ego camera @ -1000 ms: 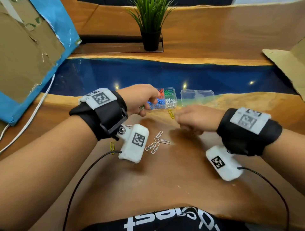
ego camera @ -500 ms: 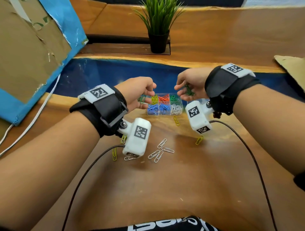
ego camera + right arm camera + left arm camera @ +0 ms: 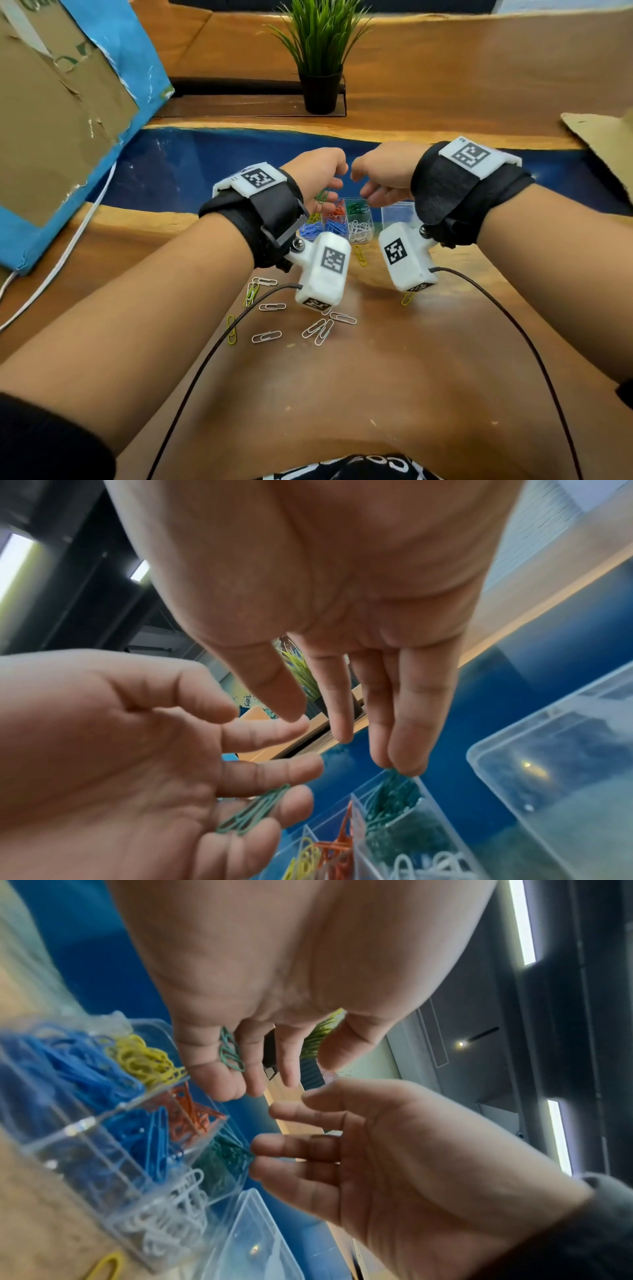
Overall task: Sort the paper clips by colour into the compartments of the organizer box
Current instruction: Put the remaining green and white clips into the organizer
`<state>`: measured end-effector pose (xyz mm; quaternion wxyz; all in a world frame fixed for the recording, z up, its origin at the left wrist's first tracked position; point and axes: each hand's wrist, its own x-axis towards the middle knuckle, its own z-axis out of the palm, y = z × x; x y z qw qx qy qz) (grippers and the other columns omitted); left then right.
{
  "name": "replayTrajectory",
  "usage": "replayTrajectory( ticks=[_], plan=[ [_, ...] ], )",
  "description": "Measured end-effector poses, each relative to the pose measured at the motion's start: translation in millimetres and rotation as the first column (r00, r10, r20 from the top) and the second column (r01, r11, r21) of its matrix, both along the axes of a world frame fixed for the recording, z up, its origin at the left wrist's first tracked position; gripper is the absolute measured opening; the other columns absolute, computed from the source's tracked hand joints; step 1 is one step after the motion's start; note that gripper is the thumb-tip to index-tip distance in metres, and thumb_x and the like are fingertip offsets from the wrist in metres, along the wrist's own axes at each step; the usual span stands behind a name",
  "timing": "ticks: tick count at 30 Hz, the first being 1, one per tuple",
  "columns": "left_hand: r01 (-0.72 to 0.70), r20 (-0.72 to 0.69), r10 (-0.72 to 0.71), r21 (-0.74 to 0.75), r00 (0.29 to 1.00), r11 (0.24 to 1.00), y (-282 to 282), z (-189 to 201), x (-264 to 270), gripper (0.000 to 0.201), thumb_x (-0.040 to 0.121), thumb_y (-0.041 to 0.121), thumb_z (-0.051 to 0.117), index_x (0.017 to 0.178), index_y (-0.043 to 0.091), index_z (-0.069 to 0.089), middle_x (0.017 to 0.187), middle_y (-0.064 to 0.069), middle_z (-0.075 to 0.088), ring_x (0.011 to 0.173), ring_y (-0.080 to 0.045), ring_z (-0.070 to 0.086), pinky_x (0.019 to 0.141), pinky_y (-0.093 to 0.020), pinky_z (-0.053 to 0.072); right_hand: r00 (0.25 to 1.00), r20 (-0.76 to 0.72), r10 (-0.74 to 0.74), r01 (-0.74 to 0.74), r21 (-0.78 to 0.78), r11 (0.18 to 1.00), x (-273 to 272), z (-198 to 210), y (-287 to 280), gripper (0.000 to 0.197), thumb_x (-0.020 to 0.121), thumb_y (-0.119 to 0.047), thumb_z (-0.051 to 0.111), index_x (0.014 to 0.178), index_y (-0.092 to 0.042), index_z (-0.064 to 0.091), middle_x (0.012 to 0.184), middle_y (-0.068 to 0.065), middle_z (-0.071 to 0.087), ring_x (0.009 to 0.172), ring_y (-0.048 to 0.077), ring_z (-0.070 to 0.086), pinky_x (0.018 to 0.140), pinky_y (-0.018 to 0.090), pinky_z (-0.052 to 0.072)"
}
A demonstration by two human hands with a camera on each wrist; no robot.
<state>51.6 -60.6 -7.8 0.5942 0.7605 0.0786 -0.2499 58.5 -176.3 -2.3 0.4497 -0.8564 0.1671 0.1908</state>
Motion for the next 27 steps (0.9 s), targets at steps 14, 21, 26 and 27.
replayTrajectory(
  ticks=[14,21,26,27],
  plan=[
    [-0.012,-0.014,0.011,-0.059,1.0,0.998,-38.3,0.2,0.1,0.034,0.094,0.019,0.035,0.116,0.005,0.057,0.112,-0.013,0.058,0.105,-0.028,0.05,0.098,-0.034,0.037,1.0,-0.024,0.006,-0.008,-0.091,0.996,-15.0,-4.8,-23.2,0.037,0.094,-0.022,0.045,0.129,-0.009,0.049,0.094,0.005,0.064,0.091,0.023,0.063,0.09,0.038,0.054],
    [-0.012,0.052,0.015,-0.05,0.999,0.999,-31.9,-0.4,-2.2,0.039,0.095,0.02,0.035,0.126,0.007,0.054,0.126,-0.019,0.056,0.121,-0.031,0.048,0.096,-0.035,0.037,0.984,-0.005,0.176,-0.173,-0.214,0.961,-19.0,-4.8,-24.4,0.033,0.097,-0.013,0.042,0.126,-0.004,0.055,0.096,0.005,0.061,0.09,0.024,0.061,0.085,0.039,0.056],
    [-0.032,0.113,0.037,-0.044,0.993,0.999,-15.4,-3.1,-2.1,0.039,0.096,0.021,0.032,0.126,0.009,0.054,0.127,-0.016,0.057,0.119,-0.029,0.051,0.097,-0.035,0.04,0.915,0.062,0.398,-0.321,-0.487,0.813,-25.7,-5.9,-17.3,0.041,0.093,-0.004,0.037,0.12,-0.019,0.064,0.109,-0.002,0.065,0.093,0.02,0.061,0.079,0.027,0.05],
    [-0.035,0.128,0.039,-0.037,0.991,0.999,-11.6,-2.6,-2.4,0.039,0.096,0.021,0.031,0.126,0.009,0.054,0.126,-0.016,0.058,0.119,-0.03,0.052,0.098,-0.036,0.041,0.898,0.049,0.438,-0.342,-0.548,0.763,-25.9,-6.7,-14.6,0.041,0.093,-0.005,0.038,0.121,-0.019,0.064,0.12,-0.001,0.064,0.102,0.021,0.06,0.087,0.028,0.049]
  ],
)
